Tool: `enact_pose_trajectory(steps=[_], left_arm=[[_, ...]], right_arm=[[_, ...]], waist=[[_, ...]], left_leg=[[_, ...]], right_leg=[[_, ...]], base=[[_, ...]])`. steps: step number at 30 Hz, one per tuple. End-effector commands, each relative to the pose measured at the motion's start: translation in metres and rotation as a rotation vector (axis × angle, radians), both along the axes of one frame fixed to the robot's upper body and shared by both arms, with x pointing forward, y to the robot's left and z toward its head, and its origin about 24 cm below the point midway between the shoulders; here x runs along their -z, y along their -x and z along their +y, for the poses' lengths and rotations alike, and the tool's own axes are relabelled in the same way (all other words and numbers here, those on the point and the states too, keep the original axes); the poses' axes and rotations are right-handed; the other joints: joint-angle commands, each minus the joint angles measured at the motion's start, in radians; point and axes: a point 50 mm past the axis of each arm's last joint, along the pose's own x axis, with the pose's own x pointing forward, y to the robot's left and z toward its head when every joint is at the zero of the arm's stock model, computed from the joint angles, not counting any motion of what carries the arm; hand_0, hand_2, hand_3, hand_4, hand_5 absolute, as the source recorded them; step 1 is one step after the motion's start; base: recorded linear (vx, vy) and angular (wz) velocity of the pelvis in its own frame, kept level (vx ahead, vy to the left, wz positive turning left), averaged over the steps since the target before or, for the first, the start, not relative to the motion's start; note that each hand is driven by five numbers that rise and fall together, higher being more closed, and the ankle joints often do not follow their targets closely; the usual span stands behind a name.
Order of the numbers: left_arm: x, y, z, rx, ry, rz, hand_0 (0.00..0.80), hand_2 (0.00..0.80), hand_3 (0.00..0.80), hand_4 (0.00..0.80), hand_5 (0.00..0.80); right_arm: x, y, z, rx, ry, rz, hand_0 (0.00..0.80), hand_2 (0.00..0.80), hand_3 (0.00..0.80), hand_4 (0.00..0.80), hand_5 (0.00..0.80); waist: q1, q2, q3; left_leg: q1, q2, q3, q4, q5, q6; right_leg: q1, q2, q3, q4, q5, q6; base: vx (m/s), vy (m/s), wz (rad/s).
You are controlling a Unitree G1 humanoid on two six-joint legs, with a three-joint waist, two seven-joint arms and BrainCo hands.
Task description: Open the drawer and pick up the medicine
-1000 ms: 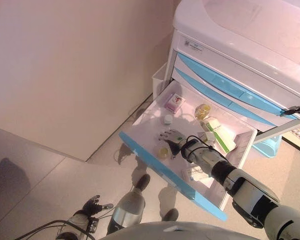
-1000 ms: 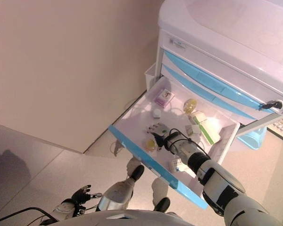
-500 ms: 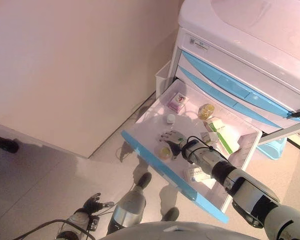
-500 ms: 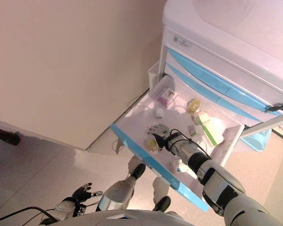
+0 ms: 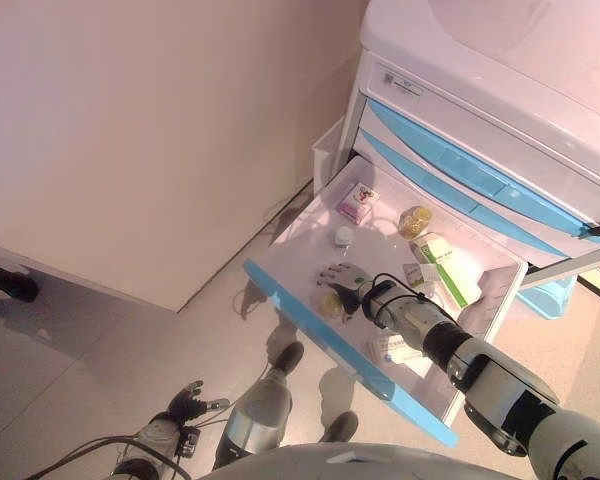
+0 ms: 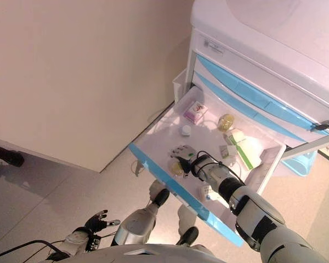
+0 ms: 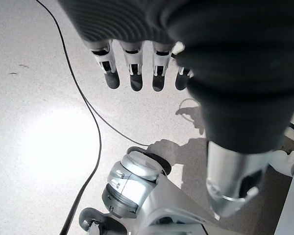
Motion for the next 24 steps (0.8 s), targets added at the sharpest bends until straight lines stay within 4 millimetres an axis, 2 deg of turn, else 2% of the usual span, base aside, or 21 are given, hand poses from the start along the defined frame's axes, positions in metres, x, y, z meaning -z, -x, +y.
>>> enact_pose_trajectory(steps=[1,16,17,18,20,21,22,23,24], left_arm=[[0.0002,0.0031,0.0075,0.044,-0.049,0.026,0.000,0.000,0.000,0.000,0.000],[-0.0013,0.0003,0.0083,0.051,-0.055,0.022,0.000,0.000,0.000,0.000,0.000],[-0.0015,0.0002,0.0088,0.049,-0.055,0.022,0.000,0.000,0.000,0.000,0.000],[-0.0015,0.0001,0.0087,0.048,-0.055,0.022,0.000,0.000,0.000,0.000,0.000],[-0.0013,0.0007,0.0087,0.048,-0.056,0.022,0.000,0.000,0.000,0.000,0.000],[-0.0012,0.0009,0.0086,0.048,-0.057,0.022,0.000,0.000,0.000,0.000,0.000],[-0.0012,0.0011,0.0085,0.049,-0.057,0.022,0.000,0.000,0.000,0.000,0.000],[-0.0011,0.0007,0.0082,0.050,-0.058,0.023,0.000,0.000,0.000,0.000,0.000],[-0.0011,0.0005,0.0080,0.049,-0.058,0.023,0.000,0.000,0.000,0.000,0.000]], right_arm=[[-0.0100,-0.0025,0.0176,-0.102,0.005,-0.049,0.000,0.000,0.000,0.000,0.000],[-0.0098,0.0010,0.0212,-0.126,0.001,-0.027,0.000,0.000,0.000,0.000,0.000],[-0.0100,0.0015,0.0212,-0.130,-0.004,-0.027,0.257,0.257,0.257,0.257,0.257],[-0.0100,0.0017,0.0213,-0.133,-0.006,-0.026,0.398,0.398,0.398,0.398,0.398],[-0.0097,0.0027,0.0218,-0.137,-0.009,-0.021,0.546,0.546,0.546,0.546,0.546],[-0.0098,0.0034,0.0224,-0.143,-0.016,-0.017,0.549,0.549,0.549,0.549,0.549],[-0.0106,0.0030,0.0224,-0.141,-0.020,-0.013,0.693,0.693,0.693,0.693,0.693],[-0.0111,0.0029,0.0227,-0.143,-0.021,-0.013,0.800,0.800,0.800,0.800,0.800],[-0.0111,0.0031,0.0231,-0.144,-0.021,-0.014,0.800,0.800,0.800,0.800,0.800]], waist=[[0.008,-0.001,-0.019],[0.006,-0.007,-0.017],[0.005,-0.008,-0.017],[0.005,-0.009,-0.017],[0.004,-0.010,-0.016],[0.004,-0.011,-0.016],[0.005,-0.012,-0.016],[0.005,-0.012,-0.017],[0.005,-0.013,-0.017]], left_leg=[[0.026,-0.047,0.059,0.000,-0.112,0.044],[0.026,-0.042,0.069,-0.002,-0.111,0.042],[0.027,-0.041,0.071,-0.002,-0.112,0.042],[0.027,-0.041,0.072,-0.001,-0.112,0.042],[0.028,-0.040,0.073,-0.001,-0.112,0.042],[0.029,-0.039,0.074,-0.001,-0.113,0.042],[0.028,-0.039,0.074,-0.001,-0.112,0.042],[0.027,-0.039,0.075,-0.002,-0.112,0.041],[0.027,-0.039,0.076,-0.001,-0.111,0.041]], right_leg=[[-0.059,-0.021,0.032,0.116,-0.031,0.007],[-0.060,-0.022,0.031,0.114,-0.027,0.009],[-0.059,-0.022,0.031,0.114,-0.028,0.009],[-0.059,-0.022,0.031,0.114,-0.028,0.009],[-0.058,-0.022,0.031,0.115,-0.028,0.009],[-0.057,-0.022,0.031,0.115,-0.028,0.009],[-0.057,-0.021,0.030,0.113,-0.028,0.009],[-0.058,-0.021,0.030,0.113,-0.027,0.009],[-0.058,-0.021,0.030,0.113,-0.027,0.009]], base=[[0.000,0.000,0.00],[0.000,0.000,0.00],[0.000,0.000,0.00],[0.000,0.000,0.00],[0.000,0.000,0.00],[0.000,0.000,0.00],[0.000,0.000,0.00],[0.000,0.000,0.00],[0.000,0.000,0.00]])
